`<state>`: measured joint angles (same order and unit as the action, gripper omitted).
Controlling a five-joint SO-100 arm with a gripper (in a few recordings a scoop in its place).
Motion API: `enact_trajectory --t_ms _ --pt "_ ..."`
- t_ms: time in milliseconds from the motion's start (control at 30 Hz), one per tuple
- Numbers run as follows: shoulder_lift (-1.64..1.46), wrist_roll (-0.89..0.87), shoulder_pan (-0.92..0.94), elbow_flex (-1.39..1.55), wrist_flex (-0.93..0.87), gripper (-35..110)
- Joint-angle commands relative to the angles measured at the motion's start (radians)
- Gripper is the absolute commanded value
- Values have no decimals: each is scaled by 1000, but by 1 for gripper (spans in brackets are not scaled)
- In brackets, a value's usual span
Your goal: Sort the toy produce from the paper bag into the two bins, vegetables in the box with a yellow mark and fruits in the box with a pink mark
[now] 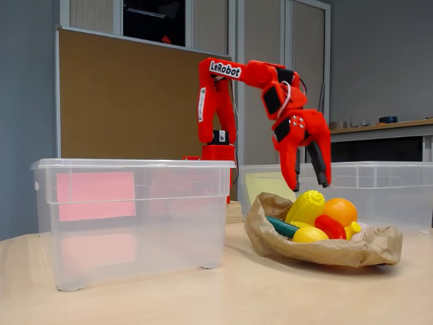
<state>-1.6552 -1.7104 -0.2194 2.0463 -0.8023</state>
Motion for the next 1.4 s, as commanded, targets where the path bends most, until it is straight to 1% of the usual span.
enact_trajectory --t_ms 0,233,367,433,633,733,833,900,1067,1200,1367 --pt "23 -67 -26 8 11 33" --pt "54 -61 -2 71 31 35" --pt "54 -15 17 84 43 29" --pt "60 9 21 83 51 28" --pt "107 72 28 60 83 32" --pt "143 103 29 35 100 27" --pt "164 130 32 12 104 15" --pt "167 146 35 2 95 12" --pt "106 183 52 -26 -12 12" --pt "-8 224 64 -61 -173 13" --pt "-161 330 92 -156 -380 13"
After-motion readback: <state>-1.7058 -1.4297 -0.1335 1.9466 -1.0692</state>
